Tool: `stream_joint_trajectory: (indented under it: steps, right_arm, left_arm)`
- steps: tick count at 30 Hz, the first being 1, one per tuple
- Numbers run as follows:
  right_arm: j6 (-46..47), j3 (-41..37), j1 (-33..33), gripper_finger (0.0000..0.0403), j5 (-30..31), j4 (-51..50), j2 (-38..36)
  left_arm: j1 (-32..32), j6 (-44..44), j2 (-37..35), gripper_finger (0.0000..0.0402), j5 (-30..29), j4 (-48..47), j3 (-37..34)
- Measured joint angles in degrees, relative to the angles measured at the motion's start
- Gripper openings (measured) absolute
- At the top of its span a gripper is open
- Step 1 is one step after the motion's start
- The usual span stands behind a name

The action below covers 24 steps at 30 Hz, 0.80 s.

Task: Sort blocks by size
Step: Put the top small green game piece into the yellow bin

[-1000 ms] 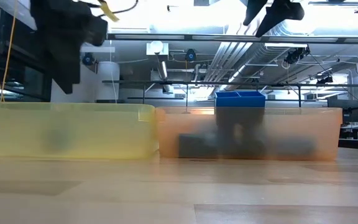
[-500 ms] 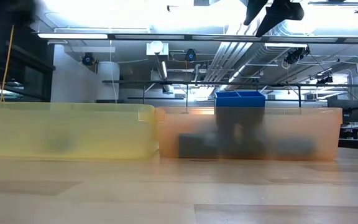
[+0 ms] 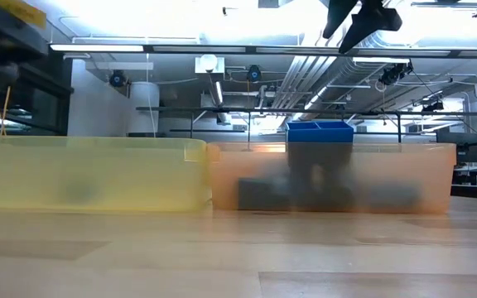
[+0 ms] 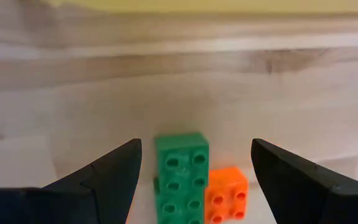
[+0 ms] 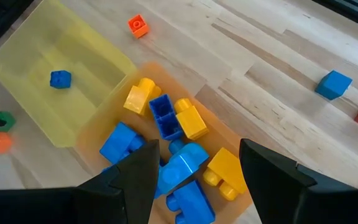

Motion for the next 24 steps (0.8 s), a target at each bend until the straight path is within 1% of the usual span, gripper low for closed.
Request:
stream_joint_trajectory:
  steps: [3, 5, 9, 11, 15, 17, 20, 22, 24]
  right_arm:
    - [-1.35, -0.01, -0.7, 0.0218, -1.0, 0.18, 0.0]
    - [-1.85, 0.0, -1.04, 0.0218, -1.09, 0.17, 0.0]
    - [-1.97, 0.0, -1.41, 0.0218, -1.11, 0.03, 0.0]
    - [-2.71, 0.0, -1.41, 0.0218, -1.02, 0.04, 0.0]
    - [-3.42, 0.0, -1.41, 0.0218, -1.04, 0.07, 0.0]
    - [-3.44, 0.0, -1.41, 0.0218, -1.04, 0.07, 0.0]
    - [-3.44, 0.0, -1.4, 0.0218, -1.02, 0.09, 0.0]
    - [-3.43, 0.0, -1.39, 0.0218, -1.03, 0.06, 0.0]
    - [-3.37, 0.0, -1.39, 0.0218, -1.02, 0.05, 0.0]
  left_arm:
    - [0.85, 1.72, 0.76, 0.0287, 2.23, 0.13, 0.02]
    - [0.77, 1.32, 1.98, 0.0287, 3.56, 0.57, 0.02]
    - [0.7, 0.87, 5.16, 0.0287, 5.16, 5.34, 0.07]
    - [0.74, 1.26, 6.44, 0.0287, 5.67, 6.24, 0.24]
    - [1.24, 1.92, 7.83, 0.0285, 7.09, 5.87, 0.37]
    - [1.23, 2.44, 8.0, 0.0277, 7.29, 4.51, 0.39]
    - [1.64, 3.95, 7.55, 0.0244, 7.96, 2.97, 0.34]
    - [1.97, 5.28, 7.25, 0.0203, 8.33, 2.76, 0.26]
    - [2.23, 6.87, 6.85, 0.0152, 8.8, 2.72, 0.22]
